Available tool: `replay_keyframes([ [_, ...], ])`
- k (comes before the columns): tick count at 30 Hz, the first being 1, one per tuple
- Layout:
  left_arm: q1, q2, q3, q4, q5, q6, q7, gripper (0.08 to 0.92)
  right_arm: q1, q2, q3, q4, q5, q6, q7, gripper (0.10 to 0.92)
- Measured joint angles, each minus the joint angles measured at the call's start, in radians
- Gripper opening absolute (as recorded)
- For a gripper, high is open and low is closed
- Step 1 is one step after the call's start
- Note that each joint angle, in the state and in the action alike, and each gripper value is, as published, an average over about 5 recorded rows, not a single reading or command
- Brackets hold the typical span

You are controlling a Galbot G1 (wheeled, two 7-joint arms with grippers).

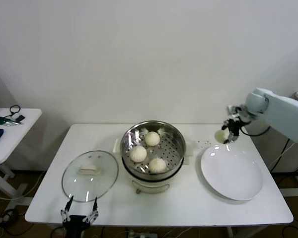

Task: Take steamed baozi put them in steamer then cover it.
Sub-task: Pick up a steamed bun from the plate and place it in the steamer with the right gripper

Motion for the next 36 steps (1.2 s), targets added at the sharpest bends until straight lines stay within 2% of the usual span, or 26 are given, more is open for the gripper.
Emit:
replay_keyframes([
  [11,-0.001,0.016,0.023,-0.012,0.007,-0.001,-0.001,0.823,0.259,0.158,-0.223,0.124,0.32,-0.074,0.064,0.679],
  [18,-0.011,0.03,0.036,-0.006,0.011,0.0,0.005,0.823,0.338,0.247,-0.31,0.21,0.464,-0.121,0.125,0.679],
  [26,-0.028,0.036,0.04,-0.005,0.009,0.005,0.011,0.823,0.344,0.334,-0.371,0.266,0.541,-0.165,0.188,0.68],
  [36,-0.042,0.037,0.035,0.008,0.003,0.007,0.011,0.823,0.288,0.396,-0.408,0.276,0.548,-0.189,0.223,0.687],
])
